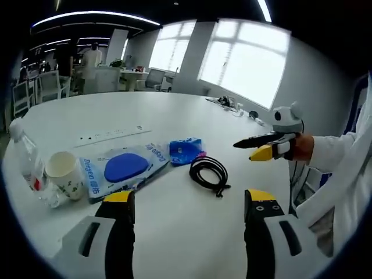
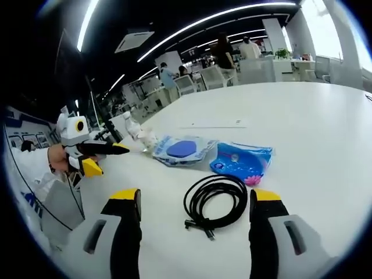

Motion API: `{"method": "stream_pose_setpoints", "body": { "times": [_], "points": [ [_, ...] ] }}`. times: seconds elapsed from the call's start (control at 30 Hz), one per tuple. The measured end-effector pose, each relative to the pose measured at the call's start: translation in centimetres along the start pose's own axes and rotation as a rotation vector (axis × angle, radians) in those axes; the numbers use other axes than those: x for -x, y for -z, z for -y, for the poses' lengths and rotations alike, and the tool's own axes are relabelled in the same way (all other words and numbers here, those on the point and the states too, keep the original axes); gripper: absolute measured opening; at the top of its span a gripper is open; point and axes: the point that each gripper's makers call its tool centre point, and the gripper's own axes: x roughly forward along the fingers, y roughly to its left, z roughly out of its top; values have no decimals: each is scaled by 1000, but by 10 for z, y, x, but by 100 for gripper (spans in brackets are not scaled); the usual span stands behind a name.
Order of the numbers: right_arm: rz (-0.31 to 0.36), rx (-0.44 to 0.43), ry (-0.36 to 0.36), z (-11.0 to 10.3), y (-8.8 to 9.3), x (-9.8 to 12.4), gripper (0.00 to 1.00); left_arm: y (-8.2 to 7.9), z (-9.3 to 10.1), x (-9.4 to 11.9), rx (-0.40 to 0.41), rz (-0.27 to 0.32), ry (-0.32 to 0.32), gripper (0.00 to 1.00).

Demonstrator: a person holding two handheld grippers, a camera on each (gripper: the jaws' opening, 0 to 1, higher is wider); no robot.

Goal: Arrange the tabletop items into an orderly group along one side of the table until the central work area is clear of visible clutter.

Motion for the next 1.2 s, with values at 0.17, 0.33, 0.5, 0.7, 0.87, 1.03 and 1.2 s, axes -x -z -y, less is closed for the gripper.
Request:
{"method": "stream_pose_setpoints", "body": {
  "times": [0.17,0.33,0.5,0.7,0.87,1.03,1.2],
  "points": [
    [24,-3,9,-10,-3,8,76,5,-9,33,-4,10,-26,79],
    [32,8,24,-23,1,16,78,9,-18,62,-10,23,-49,80],
    [27,19,47,-34,9,23,79,15,-30,92,-12,25,-67,81],
    [31,16,61,-50,17,27,81,23,-42,122,-14,21,-87,81],
    [-6,42,63,-66,31,26,84,34,-49,140,-24,3,-97,82],
    [-27,55,63,-78,39,27,84,40,-56,155,-9,7,-109,82],
    [-42,70,64,-81,39,25,84,44,-59,163,-3,12,-118,82]
  ]
}}
